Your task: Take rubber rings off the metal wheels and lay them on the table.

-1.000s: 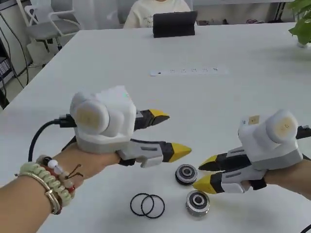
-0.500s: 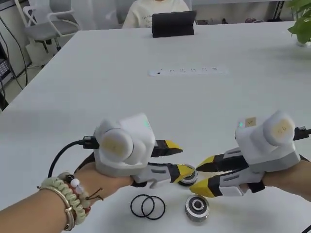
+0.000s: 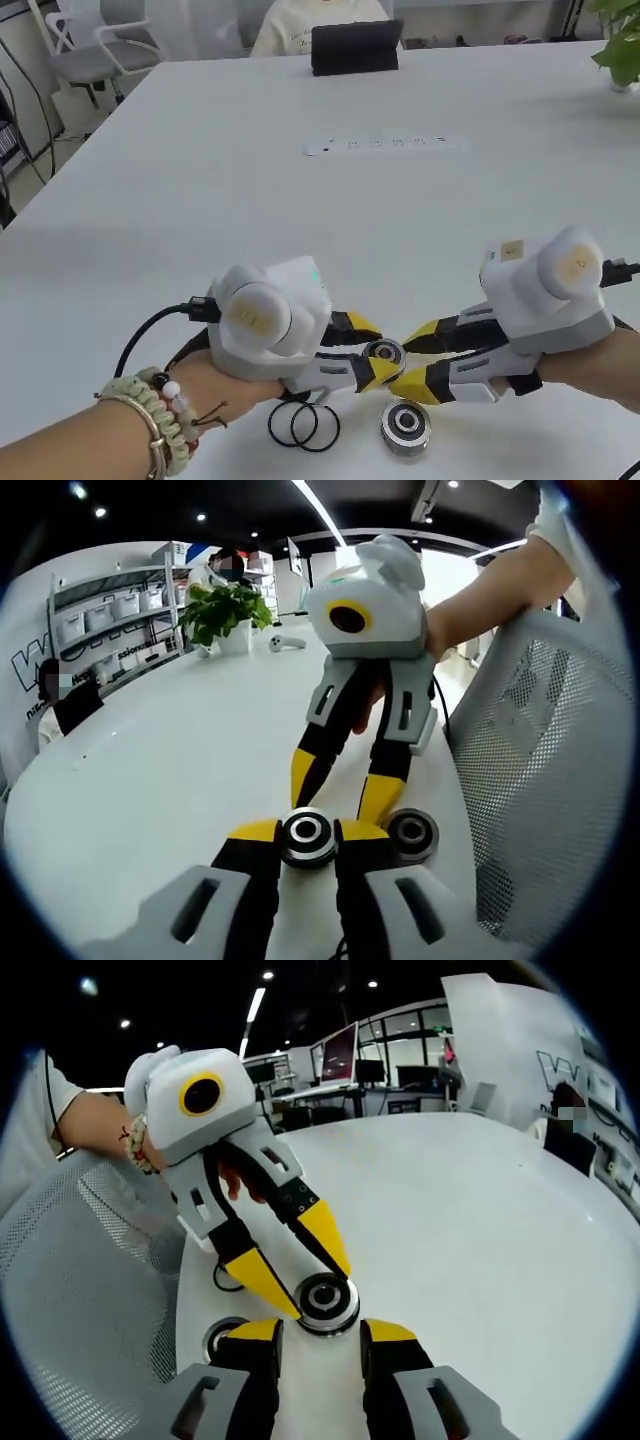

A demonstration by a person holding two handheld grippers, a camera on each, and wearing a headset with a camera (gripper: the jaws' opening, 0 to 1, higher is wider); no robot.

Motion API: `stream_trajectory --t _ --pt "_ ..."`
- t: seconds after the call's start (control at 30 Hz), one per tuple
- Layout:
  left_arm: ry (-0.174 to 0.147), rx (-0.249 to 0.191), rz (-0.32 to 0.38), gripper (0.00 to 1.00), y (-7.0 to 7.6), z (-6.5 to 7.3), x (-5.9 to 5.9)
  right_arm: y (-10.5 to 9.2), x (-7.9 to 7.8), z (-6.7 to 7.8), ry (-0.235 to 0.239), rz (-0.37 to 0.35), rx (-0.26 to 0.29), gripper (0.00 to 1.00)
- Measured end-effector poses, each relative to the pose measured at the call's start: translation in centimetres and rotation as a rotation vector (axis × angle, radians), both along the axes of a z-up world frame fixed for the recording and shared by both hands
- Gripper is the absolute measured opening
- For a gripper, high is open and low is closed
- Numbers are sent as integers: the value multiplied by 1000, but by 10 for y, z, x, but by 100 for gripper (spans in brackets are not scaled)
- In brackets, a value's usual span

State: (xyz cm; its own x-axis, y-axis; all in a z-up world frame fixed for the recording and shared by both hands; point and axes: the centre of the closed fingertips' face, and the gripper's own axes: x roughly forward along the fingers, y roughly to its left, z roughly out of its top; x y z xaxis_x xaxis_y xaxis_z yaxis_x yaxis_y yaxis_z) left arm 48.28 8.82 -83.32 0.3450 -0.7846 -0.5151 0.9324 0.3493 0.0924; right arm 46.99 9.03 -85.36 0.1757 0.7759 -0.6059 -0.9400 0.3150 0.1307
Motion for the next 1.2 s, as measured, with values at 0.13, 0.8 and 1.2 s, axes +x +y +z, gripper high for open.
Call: stream_trajectory --t 0.13,0.8,1.2 --pt "6 -5 10 11 0 -1 1 0 0 -1 -1 2 -3 28" --pt "45 -59 37 9 1 -2 2 2 3 0 -29 5 -2 27" --pt "47 -64 40 8 0 -3 2 1 5 0 -79 37 -30 22"
